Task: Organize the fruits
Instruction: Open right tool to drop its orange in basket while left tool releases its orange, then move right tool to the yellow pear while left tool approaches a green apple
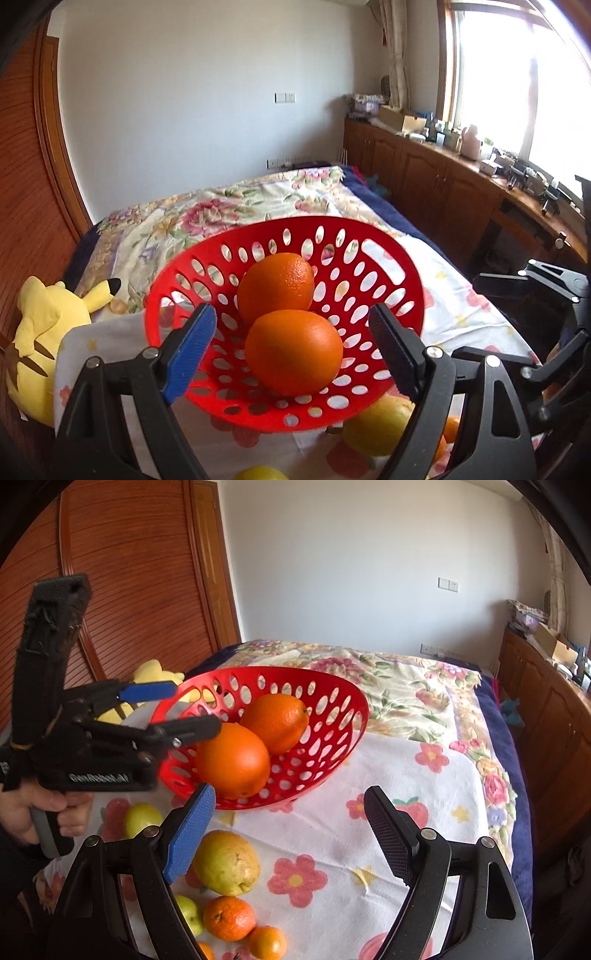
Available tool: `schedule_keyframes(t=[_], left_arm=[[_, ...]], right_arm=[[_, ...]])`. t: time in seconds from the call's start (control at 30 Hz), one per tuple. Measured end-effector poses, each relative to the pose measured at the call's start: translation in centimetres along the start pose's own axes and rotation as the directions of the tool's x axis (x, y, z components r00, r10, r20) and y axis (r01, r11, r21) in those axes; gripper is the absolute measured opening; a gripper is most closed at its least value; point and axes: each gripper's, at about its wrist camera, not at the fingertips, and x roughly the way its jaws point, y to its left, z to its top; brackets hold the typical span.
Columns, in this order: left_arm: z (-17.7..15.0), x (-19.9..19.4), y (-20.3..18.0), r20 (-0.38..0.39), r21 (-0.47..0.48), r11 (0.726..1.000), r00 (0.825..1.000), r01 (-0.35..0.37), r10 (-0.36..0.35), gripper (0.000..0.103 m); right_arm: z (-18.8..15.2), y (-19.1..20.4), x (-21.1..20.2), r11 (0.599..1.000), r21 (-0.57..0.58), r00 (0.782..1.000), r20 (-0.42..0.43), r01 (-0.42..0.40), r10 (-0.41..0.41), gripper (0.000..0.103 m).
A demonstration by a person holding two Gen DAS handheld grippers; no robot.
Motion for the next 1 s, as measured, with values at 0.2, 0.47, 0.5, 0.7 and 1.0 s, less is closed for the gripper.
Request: schedule_keyframes(t=[0.2,0.47,0.5,0.7,1.0], left_arm=[[-2.9,-3.1,0.4,0.02,-0.029,0.999,0.999,0.033,-0.032,0.085],[-9.0,-6.2,-0.7,0.005,-0.033,0.999,0.999,0.037,-0.037,0.085],[-9.6,-6.4,-0.8,0.006,-0.032,0.999,0.999,0.035,-0.035,0.085],[-13.5,-7.5,-2.1,0.0,-0.051,0.998,0.999,0.039,-0.039,0.085],[-16.2,-8.4,-3.8,-0.003,-0.059,0.997,0.999,0.052,-0.053,0.085]], right_arm=[[-2.0,0.7,-1.7,1.0,0.018,1.0,0.017,0.005,-0.005,0.085],[-6.4,1.8,-3.8,0.998,0.063,0.999,0.034,0.024,-0.027,0.085],[-7.0,2.0,-4.0,0.998,0.064,0.999,0.031,0.022,-0.024,0.085],[-10.2,3.5,-5.1,0.998,0.055,1.0,0.024,0.01,-0.012,0.085],[-13.7,4.8,-6.1,0.997,0.062,0.999,0.011,0.035,-0.035,0.085]])
